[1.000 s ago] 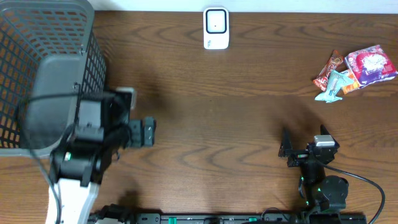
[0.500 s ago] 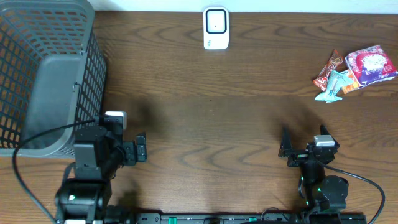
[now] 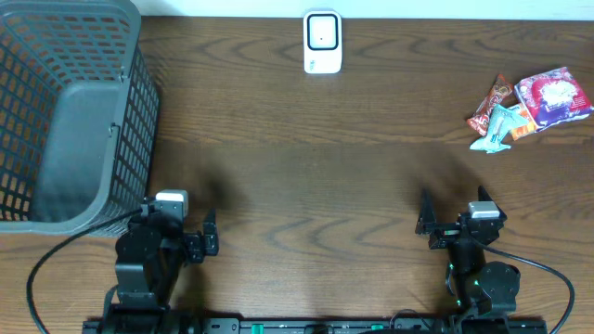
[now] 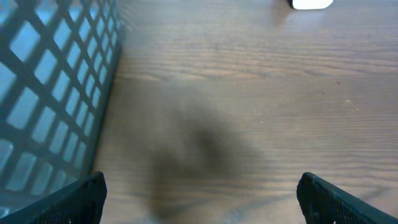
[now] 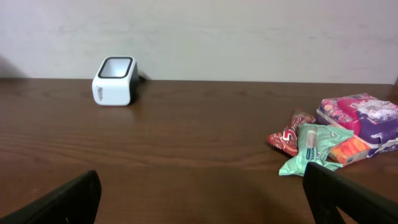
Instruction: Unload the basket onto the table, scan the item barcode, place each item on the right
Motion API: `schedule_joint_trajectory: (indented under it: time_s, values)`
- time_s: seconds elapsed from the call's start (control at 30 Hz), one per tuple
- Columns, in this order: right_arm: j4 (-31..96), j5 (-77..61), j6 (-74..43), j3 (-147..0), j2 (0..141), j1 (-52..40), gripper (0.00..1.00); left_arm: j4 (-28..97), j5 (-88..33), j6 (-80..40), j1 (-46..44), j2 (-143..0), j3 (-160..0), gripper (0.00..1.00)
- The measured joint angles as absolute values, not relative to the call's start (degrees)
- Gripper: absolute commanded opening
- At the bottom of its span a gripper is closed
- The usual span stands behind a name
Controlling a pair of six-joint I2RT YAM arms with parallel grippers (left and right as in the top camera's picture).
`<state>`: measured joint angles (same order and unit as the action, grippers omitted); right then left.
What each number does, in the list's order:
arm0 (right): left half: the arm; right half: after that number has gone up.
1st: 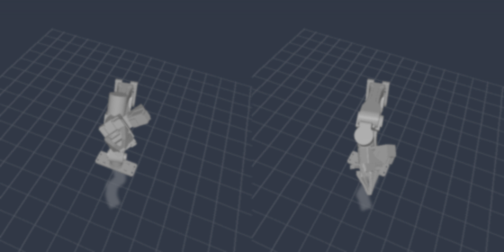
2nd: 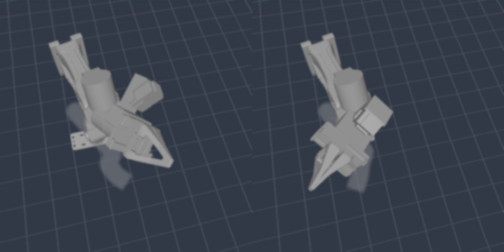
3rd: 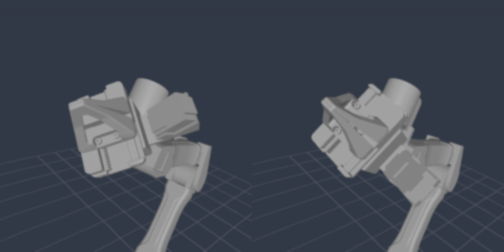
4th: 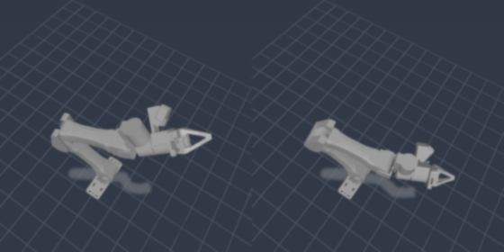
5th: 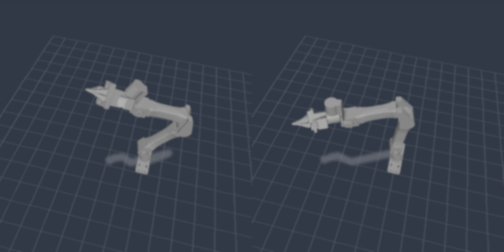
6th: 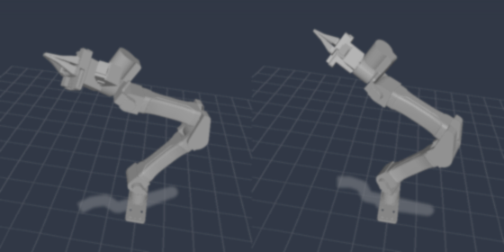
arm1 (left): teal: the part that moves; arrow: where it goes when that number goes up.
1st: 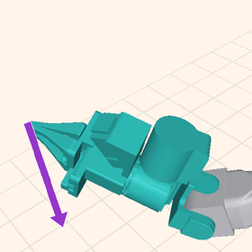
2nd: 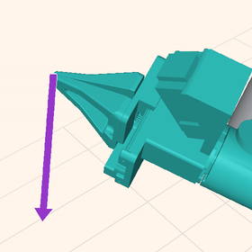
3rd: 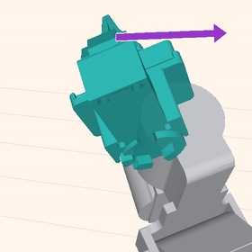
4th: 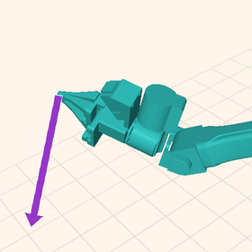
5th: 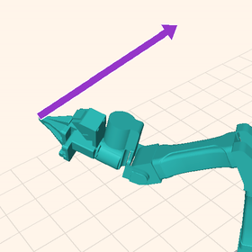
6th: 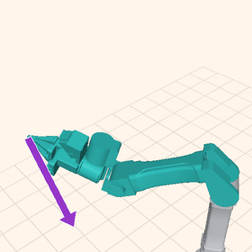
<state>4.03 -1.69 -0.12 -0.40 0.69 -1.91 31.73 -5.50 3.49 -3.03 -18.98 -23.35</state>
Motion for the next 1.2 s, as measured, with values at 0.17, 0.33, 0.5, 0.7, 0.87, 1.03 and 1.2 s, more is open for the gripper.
schedule_joint_trajectory:
  time_s: [0.17,0.33,0.5,0.7,0.87,1.03,1.2]
  values:
    - [4.03,-1.69,-0.12,-0.4,0.69,-1.91,0.99,25.93,-5.13,5.82,-2.26,-15.03,-19.2,0.98]
    - [4.03,-1.69,-0.12,-0.4,0.69,-1.91,0.99,16.21,-5.67,6.37,-0.38,-10.28,-12.69,0.98]
    - [4.03,-1.69,-0.12,-0.4,0.69,-1.91,0.99,6.96,-8.56,6.48,2.2,-6.07,-7.14,0.98]
    - [4.03,-1.69,-0.12,-0.4,0.69,-1.91,0.99,2.55,-10.28,6.48,3.01,-3.75,-4.32,0.98]
    - [4.05,-1.69,-0.1,-0.4,0.69,-1.91,0.99,-1.72,-10.61,6.33,3.01,-0.91,-1.69,0.98]
    - [4.03,-1.69,-0.12,-0.4,0.69,-1.91,0.99,-1.8,-10.63,6.17,3.01,-0.64,-0.4,0.98]
    - [4.05,-1.69,-0.12,-0.4,0.69,-1.91,0.99,0.05,-10.39,6.17,3.01,-0.6,-0.51,0.98]
